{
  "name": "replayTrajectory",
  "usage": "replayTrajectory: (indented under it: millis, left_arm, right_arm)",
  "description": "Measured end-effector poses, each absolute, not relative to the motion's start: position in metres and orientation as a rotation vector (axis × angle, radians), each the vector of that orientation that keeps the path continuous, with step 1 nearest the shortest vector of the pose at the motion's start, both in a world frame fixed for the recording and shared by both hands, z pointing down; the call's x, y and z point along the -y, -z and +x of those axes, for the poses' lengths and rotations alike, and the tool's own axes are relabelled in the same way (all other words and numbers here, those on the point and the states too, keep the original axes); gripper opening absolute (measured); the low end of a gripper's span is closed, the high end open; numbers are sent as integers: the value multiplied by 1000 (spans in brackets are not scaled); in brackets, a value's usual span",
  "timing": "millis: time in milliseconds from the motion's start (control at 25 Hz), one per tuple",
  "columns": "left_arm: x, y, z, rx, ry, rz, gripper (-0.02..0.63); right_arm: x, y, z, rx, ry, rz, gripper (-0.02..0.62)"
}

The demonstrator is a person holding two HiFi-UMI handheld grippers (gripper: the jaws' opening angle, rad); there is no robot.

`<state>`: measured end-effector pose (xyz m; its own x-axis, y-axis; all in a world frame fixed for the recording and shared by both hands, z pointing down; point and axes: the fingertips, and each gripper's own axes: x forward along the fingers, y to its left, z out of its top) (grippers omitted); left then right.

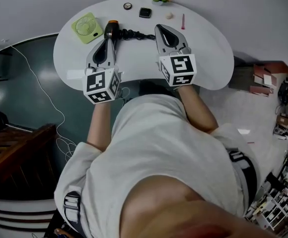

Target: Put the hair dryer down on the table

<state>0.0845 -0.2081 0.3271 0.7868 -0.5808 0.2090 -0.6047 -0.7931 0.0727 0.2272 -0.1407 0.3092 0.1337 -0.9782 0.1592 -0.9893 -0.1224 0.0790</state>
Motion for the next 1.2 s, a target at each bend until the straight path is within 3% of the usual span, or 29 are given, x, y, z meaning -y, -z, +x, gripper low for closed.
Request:
replayTrajectory:
  millis: [1200]
  left_arm:
    - [224,-256,104,955,-160,2939,18]
  right_arm:
    - [147,-241,237,1992,41,2244,-2]
